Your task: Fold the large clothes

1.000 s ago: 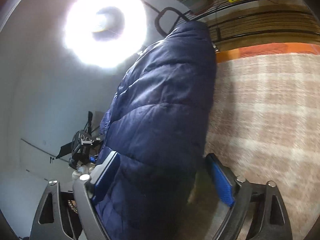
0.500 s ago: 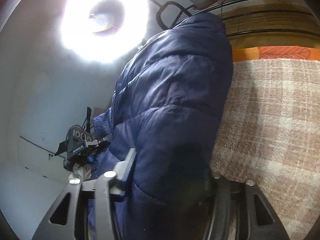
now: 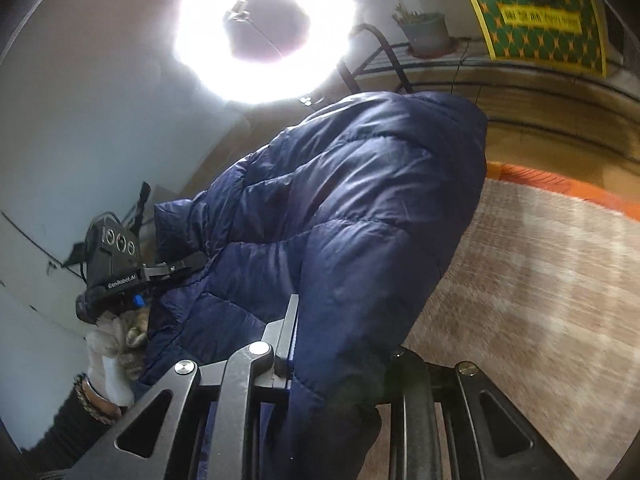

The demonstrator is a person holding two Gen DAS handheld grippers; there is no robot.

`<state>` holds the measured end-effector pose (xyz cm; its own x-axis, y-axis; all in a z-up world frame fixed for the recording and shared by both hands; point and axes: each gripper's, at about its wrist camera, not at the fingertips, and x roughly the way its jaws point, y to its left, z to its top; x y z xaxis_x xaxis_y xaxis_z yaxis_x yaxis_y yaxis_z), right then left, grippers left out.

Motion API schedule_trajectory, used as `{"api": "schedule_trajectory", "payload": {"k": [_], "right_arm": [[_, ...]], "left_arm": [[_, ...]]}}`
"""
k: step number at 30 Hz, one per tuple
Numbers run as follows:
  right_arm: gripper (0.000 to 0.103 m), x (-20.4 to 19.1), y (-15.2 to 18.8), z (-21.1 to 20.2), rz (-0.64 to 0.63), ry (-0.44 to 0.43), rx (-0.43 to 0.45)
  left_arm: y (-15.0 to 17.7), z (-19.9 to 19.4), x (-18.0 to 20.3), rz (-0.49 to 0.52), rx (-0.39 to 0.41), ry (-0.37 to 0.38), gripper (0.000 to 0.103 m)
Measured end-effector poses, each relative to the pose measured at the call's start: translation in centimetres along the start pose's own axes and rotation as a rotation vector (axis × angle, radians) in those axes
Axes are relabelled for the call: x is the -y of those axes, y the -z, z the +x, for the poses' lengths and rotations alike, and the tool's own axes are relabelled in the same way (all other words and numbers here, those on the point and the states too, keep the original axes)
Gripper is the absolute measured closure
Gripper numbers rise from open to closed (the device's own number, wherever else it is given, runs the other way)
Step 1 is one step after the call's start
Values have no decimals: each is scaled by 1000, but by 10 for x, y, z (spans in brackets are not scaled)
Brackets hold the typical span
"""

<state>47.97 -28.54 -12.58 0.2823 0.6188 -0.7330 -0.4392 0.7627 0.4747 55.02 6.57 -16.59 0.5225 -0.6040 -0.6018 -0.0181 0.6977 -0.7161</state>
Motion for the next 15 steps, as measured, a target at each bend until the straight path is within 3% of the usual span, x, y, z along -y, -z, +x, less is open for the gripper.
{"api": "schedule_trajectory", "payload": {"k": [15], "right_arm": [[83, -14, 54, -140, -87, 157, 80]], "left_arm": [[69, -19, 112, 92, -42, 151, 87]]}}
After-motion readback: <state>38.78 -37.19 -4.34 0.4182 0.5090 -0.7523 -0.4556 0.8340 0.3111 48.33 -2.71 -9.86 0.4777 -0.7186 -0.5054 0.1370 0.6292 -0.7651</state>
